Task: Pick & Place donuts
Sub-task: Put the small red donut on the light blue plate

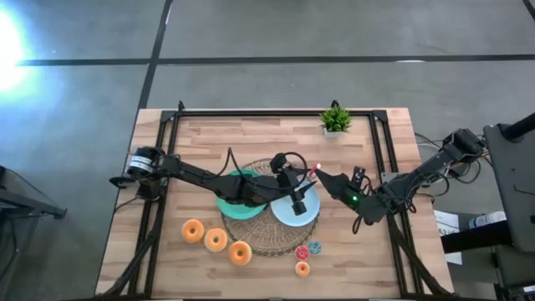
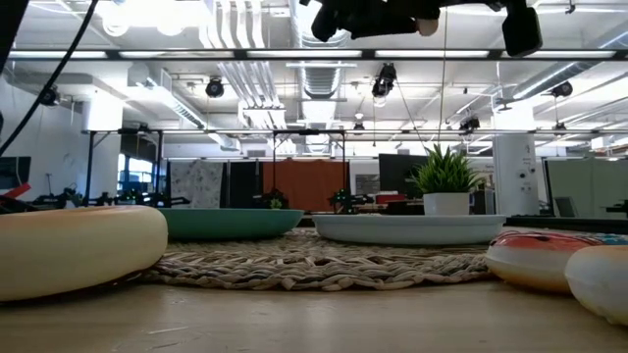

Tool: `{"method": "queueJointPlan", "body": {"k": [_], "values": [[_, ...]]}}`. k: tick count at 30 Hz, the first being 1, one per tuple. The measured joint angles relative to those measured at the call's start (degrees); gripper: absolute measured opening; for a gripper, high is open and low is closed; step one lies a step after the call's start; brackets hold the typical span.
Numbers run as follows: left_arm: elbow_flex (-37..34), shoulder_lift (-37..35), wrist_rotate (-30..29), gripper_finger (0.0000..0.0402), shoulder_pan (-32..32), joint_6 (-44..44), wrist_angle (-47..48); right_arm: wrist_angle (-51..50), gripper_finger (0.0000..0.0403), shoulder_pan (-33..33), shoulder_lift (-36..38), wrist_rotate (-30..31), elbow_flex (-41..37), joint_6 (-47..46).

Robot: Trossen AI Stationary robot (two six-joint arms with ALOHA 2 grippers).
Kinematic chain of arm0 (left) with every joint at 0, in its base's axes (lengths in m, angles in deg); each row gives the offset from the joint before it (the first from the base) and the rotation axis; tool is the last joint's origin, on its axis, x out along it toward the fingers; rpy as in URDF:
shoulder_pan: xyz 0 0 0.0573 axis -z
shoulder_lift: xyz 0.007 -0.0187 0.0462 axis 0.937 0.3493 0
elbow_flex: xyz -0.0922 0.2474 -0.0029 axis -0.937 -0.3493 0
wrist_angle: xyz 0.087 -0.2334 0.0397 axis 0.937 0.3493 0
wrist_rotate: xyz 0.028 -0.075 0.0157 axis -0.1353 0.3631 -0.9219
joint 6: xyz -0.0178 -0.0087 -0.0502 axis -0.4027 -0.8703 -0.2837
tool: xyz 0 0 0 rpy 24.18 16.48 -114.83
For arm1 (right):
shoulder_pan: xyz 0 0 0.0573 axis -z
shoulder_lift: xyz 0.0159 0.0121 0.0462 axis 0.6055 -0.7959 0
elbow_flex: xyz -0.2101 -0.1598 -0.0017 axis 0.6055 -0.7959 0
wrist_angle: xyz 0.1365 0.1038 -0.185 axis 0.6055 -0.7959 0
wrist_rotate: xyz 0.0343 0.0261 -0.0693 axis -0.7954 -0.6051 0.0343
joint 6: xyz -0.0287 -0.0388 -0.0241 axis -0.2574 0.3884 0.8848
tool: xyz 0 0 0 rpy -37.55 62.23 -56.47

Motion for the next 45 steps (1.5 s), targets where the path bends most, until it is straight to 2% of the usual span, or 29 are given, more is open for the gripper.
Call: {"method": "queueJointPlan", "body": {"k": [9, 14, 20, 26, 30, 33, 42, 45], "values": [[0.08, -0.02, 0.12, 0.0049, -1.08, -0.01, 0.17, -0.07, 0.0014, 0.07, 0.00, -1.03, -0.11, -0.37], [0.40, -0.01, 0.02, 0.0006, -1.11, 1.10, 2.41, -0.50, 0.0052, -0.02, 0.00, -1.94, -0.11, 0.49], [0.23, -0.02, -1.57, 0.0005, -1.16, 2.50, 6.26, -4.39, 0.0141, -0.16, 1.79, -3.01, -0.11, 1.90], [0.01, -0.28, -3.48, 0.0005, -1.18, 2.87, 20.03, -9.42, 0.0201, -0.59, 6.45, -5.84, -0.11, 6.88], [-0.16, 0.39, -3.31, 0.0005, -0.97, 2.58, 32.85, -9.59, 0.0213, -0.81, 10.10, -6.29, -0.11, 11.87], [-1.33, 0.80, -2.23, 0.0005, 0.32, 3.96, 38.68, -11.87, 0.0214, -0.78, 12.49, -6.46, -0.11, 12.91], [-5.44, 0.93, 5.00, 0.0005, 6.62, 10.17, 37.57, -20.70, 0.0214, -0.76, 15.80, -8.22, -0.11, 8.48], [-6.06, 2.43, 5.18, 0.0005, 6.89, 10.20, 36.76, -21.47, 0.0214, -0.76, 15.79, -8.44, -0.11, 8.09]]}}
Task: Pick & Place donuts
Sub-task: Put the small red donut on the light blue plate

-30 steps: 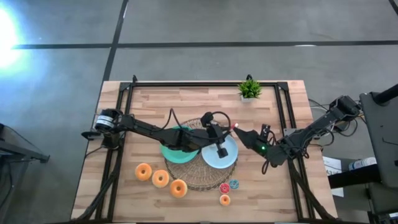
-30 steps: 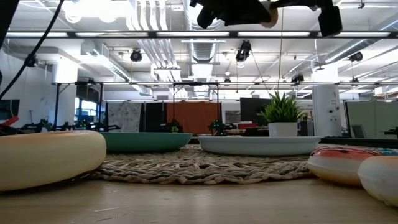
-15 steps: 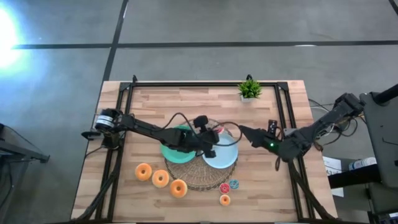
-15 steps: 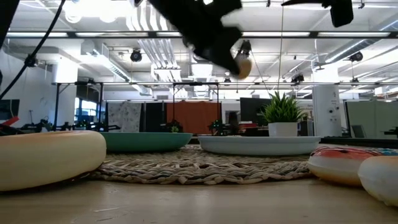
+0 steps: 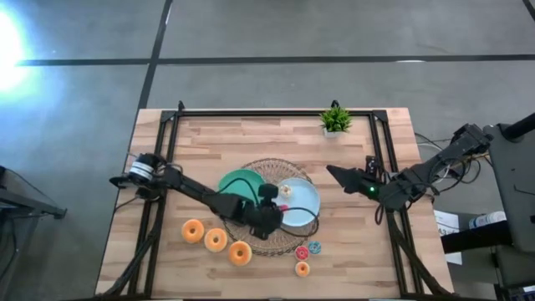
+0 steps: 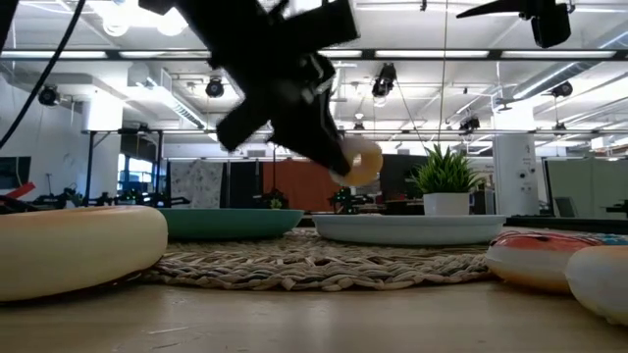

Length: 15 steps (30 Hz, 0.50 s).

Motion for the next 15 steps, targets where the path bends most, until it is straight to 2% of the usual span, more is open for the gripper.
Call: {"method": "queueJointPlan", "body": {"k": [8, 15], "values": [[3.10, 5.77, 0.26, 0.0005, -2.00, 0.09, -0.73, -0.08, 0.0215, 0.00, -0.49, -0.92, -0.05, -0.03], [8.34, 10.11, 0.19, 0.0005, -2.37, -0.11, 8.26, -0.04, 0.0215, -0.15, -0.64, -3.19, -0.11, -0.20]]}}
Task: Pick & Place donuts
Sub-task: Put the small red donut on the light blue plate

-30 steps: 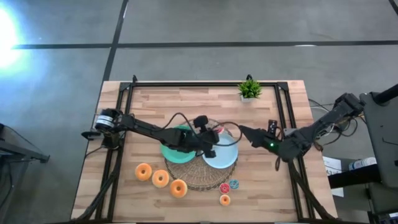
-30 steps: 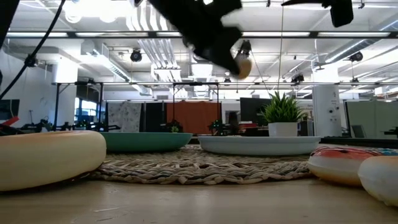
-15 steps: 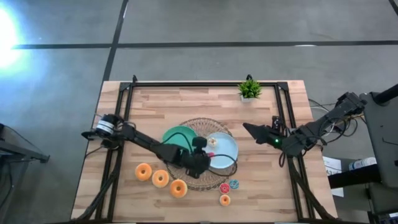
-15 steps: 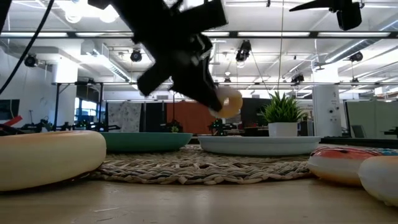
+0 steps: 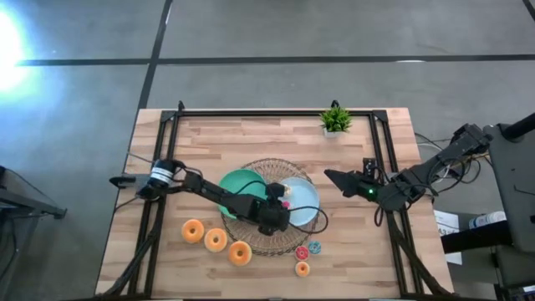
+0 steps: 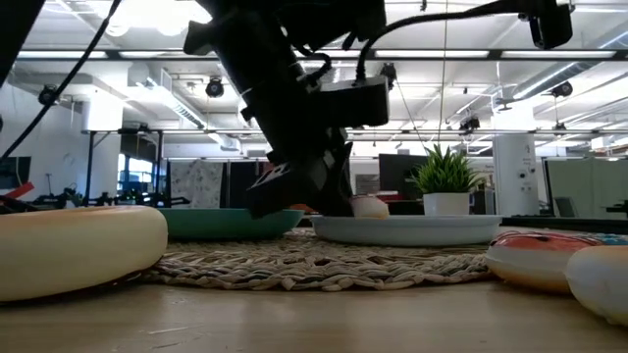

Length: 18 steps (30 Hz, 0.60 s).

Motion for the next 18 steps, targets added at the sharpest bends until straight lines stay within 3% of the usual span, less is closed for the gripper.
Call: {"method": "queueJointPlan", "body": {"k": [6, 18], "values": [[2.37, 0.40, 1.23, 0.0014, 0.01, -2.49, 2.29, -0.16, 0.0215, 0.02, 0.00, -0.74, 0.00, 0.20], [5.32, -0.14, 4.58, 0.0123, 0.06, -4.94, 6.72, -1.02, 0.0215, 0.02, 0.00, -0.94, 0.00, 0.20]]}}
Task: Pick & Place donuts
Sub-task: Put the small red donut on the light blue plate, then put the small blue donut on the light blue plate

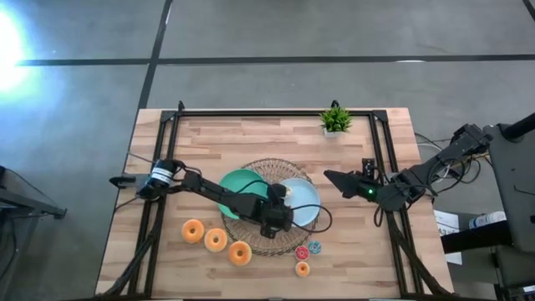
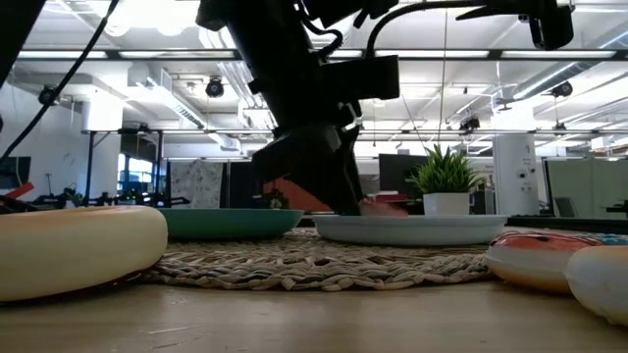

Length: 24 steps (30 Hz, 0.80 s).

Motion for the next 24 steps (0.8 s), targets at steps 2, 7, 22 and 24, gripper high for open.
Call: {"method": "queueJointPlan", "body": {"k": [2, 7, 22, 24], "values": [[-0.11, -0.53, 1.33, 0.0127, 0.05, -1.49, 2.55, -0.15, 0.0215, 0.00, 0.00, -0.46, 0.00, 0.02], [-0.13, -1.86, 2.62, 0.0128, 0.39, -5.76, 7.79, -2.12, 0.0214, 0.02, 0.00, -5.03, 0.00, -0.17], [-8.39, -22.51, 0.29, 0.0128, 1.47, -15.60, 3.46, -19.42, 0.0214, -1.51, -10.29, -43.37, 0.01, 3.16], [-11.08, -26.02, -0.23, 0.0128, 1.85, -19.02, 3.43, -18.80, 0.0214, -2.20, -15.04, -47.99, 0.24, 4.53]]}}
